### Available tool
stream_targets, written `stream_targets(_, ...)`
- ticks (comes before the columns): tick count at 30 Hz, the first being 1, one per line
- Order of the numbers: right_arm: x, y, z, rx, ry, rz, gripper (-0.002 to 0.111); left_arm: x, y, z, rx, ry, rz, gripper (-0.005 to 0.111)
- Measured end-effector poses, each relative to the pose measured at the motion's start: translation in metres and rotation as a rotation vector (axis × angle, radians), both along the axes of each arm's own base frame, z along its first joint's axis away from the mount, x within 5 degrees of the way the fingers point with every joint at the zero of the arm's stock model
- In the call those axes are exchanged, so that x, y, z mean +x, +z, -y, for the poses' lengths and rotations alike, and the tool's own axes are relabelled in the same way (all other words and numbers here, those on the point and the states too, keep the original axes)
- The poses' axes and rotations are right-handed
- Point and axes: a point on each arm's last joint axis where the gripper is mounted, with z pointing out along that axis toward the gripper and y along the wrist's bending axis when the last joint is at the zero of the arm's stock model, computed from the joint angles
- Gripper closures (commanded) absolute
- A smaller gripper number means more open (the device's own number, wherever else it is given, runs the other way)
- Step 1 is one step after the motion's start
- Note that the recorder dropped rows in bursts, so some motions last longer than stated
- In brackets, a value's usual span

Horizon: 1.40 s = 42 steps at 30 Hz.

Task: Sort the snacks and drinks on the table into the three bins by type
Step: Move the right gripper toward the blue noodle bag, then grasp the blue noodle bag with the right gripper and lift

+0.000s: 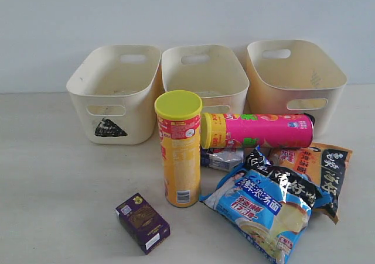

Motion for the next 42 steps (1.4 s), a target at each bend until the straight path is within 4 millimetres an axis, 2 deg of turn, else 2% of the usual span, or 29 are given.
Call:
stream_targets(6, 0.03, 0.062, -0.004, -0.089, -0.015, -0.026, 0.108, 0.0, 0.0, 0.0, 0.0, 0.0, 0.0, 0.102)
stream_targets(9, 0.057, 0.081, -0.008, -0.174, 0.001, -0.168, 0.108, 0.0, 0.0, 0.0, 0.0, 0.0, 0.0, 0.102)
stream_targets(12, 0.088, 0.087, -0.014, -0.296, 0.047, -0.395, 0.108, 0.0, 0.0, 0.0, 0.0, 0.0, 0.0, 0.102)
stream_targets(17, 0.129, 0.075, -0.025, -0.417, 0.192, -0.799, 0.108, 0.0, 0.0, 0.0, 0.0, 0.0, 0.0, 0.102)
stream_targets(20, 0.15, 0.057, -0.032, -0.444, 0.309, -1.019, 0.108, 0.0, 0.0, 0.0, 0.0, 0.0, 0.0, 0.102)
stream_targets(23, 0.162, 0.038, -0.038, -0.435, 0.423, -1.187, 0.108, 0.0, 0.0, 0.0, 0.0, 0.0, 0.0, 0.102)
stream_targets(26, 0.172, 0.022, -0.044, -0.401, 0.501, -1.292, 0.108, 0.0, 0.0, 0.0, 0.0, 0.0, 0.0, 0.102)
stream_targets(32, 0.186, 0.009, -0.048, -0.35, 0.551, -1.346, 0.106, 0.0, 0.0, 0.0, 0.0, 0.0, 0.0, 0.102)
stream_targets(35, 0.188, -0.001, -0.051, -0.299, 0.567, -1.345, 0.092, 0.0, 0.0, 0.0, 0.0, 0.0, 0.0, 0.102)
stream_targets(39, 0.186, -0.033, -0.053, -0.21, 0.567, -1.379, 0.053, 0.0, 0.0, 0.0, 0.0, 0.0, 0.0, 0.102)
stream_targets(42, 0.18, -0.064, -0.054, -0.116, 0.553, -1.41, 0.031, 0.0, 0.0, 0.0, 0.0, 0.0, 0.0, 0.102)
